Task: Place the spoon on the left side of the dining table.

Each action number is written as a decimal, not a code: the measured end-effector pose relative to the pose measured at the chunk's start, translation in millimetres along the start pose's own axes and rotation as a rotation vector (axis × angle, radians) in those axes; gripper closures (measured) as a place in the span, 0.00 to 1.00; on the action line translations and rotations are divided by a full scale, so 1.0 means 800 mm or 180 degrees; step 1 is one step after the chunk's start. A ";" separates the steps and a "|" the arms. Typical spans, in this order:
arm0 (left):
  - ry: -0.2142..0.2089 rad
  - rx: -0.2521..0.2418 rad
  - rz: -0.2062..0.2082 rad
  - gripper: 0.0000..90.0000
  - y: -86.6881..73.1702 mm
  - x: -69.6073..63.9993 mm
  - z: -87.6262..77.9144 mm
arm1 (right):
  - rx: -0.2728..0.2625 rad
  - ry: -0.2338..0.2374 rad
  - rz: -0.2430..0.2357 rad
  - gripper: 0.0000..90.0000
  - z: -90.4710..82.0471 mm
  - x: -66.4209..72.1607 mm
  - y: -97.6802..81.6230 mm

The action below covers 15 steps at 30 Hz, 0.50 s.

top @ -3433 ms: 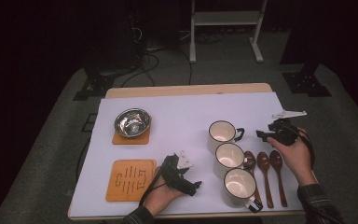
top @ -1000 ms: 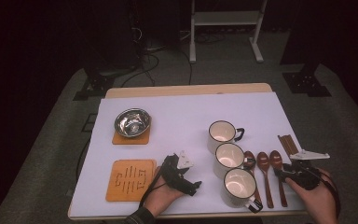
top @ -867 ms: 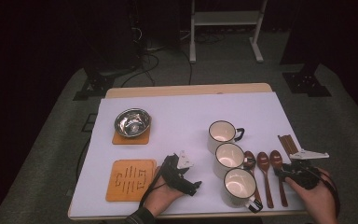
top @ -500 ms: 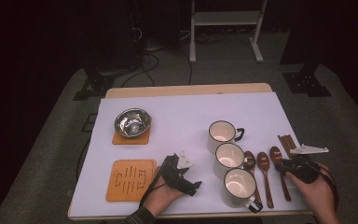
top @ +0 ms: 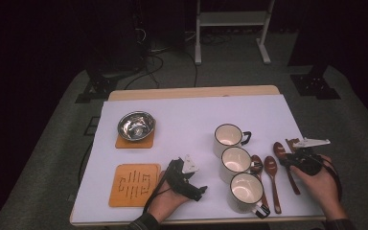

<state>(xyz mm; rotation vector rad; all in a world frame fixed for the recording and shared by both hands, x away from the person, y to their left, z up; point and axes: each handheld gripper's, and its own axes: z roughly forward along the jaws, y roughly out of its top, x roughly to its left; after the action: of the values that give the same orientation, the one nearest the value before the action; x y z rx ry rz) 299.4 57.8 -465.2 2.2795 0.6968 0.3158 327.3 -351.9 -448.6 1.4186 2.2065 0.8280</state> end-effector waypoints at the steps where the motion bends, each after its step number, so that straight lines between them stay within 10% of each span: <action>1: -0.0001 -0.0001 -0.0001 0.00 0.000 0.000 0.000 | -0.0007 0.0004 -0.0011 0.66 0.002 -0.002 0.002; 15: 0.0000 -0.0006 -0.0001 0.00 0.000 0.000 0.000 | -0.0027 -0.0030 0.0072 0.63 -0.025 0.010 -0.016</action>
<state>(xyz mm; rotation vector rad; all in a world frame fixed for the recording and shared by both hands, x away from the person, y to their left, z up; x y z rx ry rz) 299.4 57.8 -465.4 2.2777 0.6966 0.3160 303.5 -353.5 -442.2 1.4431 2.1814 0.8355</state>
